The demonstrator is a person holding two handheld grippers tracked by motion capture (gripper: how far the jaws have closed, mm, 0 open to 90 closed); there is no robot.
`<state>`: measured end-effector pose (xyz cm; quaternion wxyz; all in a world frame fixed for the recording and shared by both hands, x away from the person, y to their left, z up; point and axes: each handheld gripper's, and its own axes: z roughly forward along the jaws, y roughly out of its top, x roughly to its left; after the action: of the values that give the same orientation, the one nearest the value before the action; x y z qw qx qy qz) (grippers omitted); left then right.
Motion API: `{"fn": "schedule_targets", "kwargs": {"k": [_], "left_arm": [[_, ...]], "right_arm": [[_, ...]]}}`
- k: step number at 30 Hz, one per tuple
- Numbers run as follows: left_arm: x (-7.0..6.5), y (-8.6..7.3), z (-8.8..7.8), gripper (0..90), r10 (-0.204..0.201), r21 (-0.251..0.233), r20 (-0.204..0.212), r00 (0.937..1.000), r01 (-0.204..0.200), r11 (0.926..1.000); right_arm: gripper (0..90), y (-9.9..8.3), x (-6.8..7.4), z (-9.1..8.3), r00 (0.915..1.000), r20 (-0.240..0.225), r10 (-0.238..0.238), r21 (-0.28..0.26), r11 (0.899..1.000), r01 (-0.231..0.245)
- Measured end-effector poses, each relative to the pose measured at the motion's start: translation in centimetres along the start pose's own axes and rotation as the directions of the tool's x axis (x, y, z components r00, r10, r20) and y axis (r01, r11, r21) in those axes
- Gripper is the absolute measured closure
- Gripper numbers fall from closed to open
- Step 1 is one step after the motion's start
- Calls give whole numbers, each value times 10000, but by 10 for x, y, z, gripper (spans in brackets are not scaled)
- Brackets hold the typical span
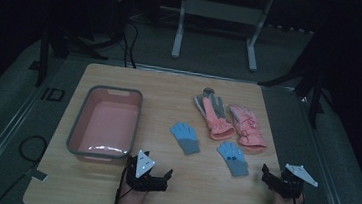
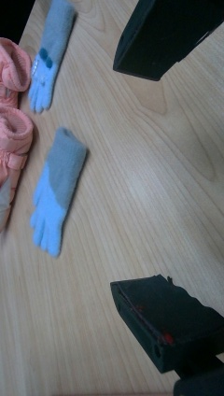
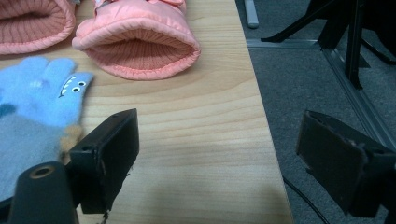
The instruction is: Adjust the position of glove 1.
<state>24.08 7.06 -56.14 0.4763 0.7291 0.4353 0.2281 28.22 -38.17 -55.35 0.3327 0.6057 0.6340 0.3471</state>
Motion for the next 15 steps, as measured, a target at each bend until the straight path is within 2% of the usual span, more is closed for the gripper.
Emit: {"fn": "schedule_targets", "kwargs": {"k": [4, 7, 12, 15], "left_arm": [[-2, 0, -1, 0, 139, -105, -117, 9998, -141, 9998], [-2, 0, -1, 0, 176, -98, -78, 9998, -176, 9998], [-2, -1, -1, 0, 208, -169, -76, 9998, -209, 9996], [-2, -1, -2, 0, 251, -342, -134, 9996, -256, 9991]], "right_arm": [[132, 0, -1, 1, 9997, -243, -32, 239, 9997, 38], [132, 1, -2, 0, 9986, -496, 197, 243, 9995, -185], [132, 8, -4, -2, 9968, -760, 256, 369, 9991, -229], [132, 12, -6, -3, 9933, -1090, 392, 665, 9973, -321]]}}
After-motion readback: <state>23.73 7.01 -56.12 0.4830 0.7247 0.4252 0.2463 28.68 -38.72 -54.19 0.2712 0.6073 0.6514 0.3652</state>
